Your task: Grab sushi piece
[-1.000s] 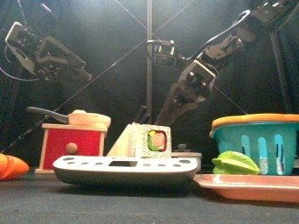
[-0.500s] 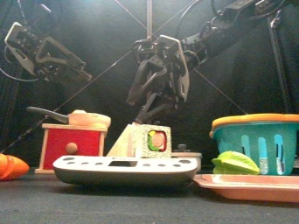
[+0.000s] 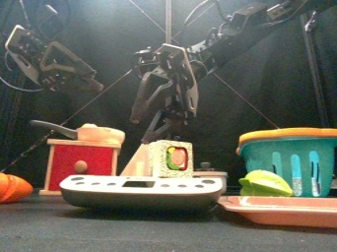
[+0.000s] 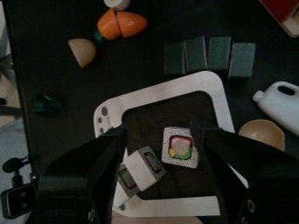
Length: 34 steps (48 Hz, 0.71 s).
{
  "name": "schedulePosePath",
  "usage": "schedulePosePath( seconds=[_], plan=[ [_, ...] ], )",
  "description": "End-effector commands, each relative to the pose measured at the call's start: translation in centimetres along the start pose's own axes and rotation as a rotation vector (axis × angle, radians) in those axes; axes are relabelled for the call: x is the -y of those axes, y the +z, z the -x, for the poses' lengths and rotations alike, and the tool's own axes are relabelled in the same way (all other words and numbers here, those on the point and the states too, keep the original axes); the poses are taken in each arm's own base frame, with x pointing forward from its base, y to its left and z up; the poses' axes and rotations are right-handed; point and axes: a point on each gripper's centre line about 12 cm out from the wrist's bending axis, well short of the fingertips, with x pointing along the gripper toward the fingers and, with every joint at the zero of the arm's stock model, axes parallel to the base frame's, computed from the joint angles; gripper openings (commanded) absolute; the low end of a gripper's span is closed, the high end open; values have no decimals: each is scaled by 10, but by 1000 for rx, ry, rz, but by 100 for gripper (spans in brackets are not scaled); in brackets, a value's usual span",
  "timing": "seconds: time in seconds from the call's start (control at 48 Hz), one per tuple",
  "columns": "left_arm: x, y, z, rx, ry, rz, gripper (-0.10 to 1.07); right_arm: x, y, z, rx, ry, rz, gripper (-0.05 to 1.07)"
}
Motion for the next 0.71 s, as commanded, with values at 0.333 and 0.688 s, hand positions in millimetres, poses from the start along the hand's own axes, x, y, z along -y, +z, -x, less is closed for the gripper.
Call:
schedulePosePath(
  seconds=[0.333, 0.688],
  plan=[
    [-1, 5, -1, 14, 3, 1, 88, -11, 12, 2, -7, -229, 127, 92],
    [-1, 3, -1, 9, 2, 0, 88, -29, 6, -6, -41, -225, 153, 92]
  ],
)
